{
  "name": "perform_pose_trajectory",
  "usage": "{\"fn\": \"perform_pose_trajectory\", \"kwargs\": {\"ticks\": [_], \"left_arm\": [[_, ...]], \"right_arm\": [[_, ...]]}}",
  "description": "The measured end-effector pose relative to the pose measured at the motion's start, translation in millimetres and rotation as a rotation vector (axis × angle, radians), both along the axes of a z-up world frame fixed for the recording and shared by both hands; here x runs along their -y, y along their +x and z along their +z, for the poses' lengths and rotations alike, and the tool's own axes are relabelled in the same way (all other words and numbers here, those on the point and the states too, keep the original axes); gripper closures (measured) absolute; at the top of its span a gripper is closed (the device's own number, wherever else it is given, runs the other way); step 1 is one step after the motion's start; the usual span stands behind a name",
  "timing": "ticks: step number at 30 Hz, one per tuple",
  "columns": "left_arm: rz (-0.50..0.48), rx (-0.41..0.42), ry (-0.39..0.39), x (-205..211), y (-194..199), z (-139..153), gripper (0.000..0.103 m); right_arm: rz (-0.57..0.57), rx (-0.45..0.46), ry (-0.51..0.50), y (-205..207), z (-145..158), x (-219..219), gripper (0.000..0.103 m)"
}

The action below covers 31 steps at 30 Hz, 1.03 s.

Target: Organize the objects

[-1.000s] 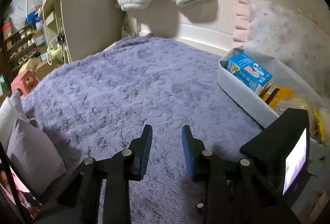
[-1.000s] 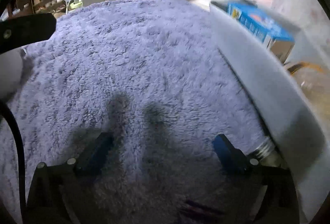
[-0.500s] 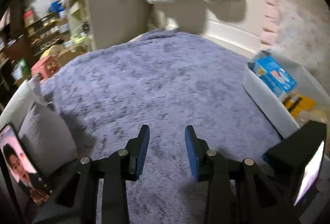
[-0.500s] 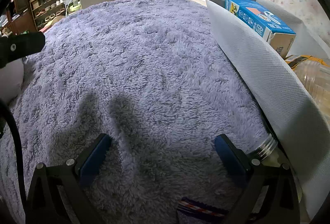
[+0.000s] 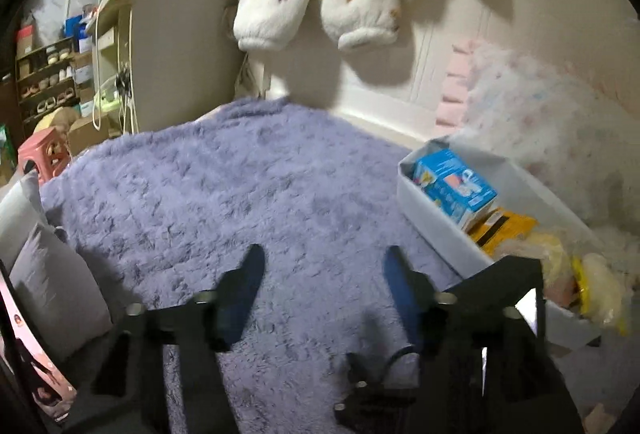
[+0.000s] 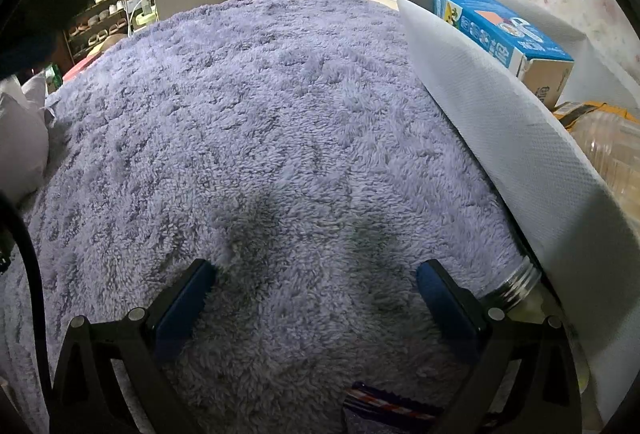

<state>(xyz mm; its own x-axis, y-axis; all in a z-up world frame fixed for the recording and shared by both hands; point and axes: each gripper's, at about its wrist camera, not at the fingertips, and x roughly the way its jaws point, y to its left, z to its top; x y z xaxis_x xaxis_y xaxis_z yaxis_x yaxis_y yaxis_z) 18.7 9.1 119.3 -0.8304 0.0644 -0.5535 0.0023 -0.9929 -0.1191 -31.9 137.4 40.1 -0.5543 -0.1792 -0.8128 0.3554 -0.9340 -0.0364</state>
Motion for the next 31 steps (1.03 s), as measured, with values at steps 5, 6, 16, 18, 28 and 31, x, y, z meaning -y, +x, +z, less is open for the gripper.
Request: {"fn": "perform_pose_trajectory", "kwargs": {"ticks": [5,6,16,18,28,31], "left_arm": [[0.003,-0.078,-0.070,-7,9,10,0.037],[0.001,-0.082,-0.073,-8,9,10,0.037],[0.026,-0.109,-0.037,1,17,13,0.038],[-0.015,-0.050,-0.023,-2,10,6,0.039],[-0.010,0.025,-0.001,-6,1,-6,0.039],[-0.007,0.033,0.004,-5,1,-6,0.038]], "right_arm": [[0.000,-0.001,-0.001,3,-1,-1,0.000],[-0.001,-0.001,0.000,3,-1,-3,0.000],[-0.001,-0.002,0.000,6,-1,-2,0.000],[-0.002,-0.002,0.000,6,-1,-2,0.000],[-0.002,-0.001,0.002,6,0,-4,0.000],[-0.003,-0.003,0.002,13,-8,1,0.000]]}}
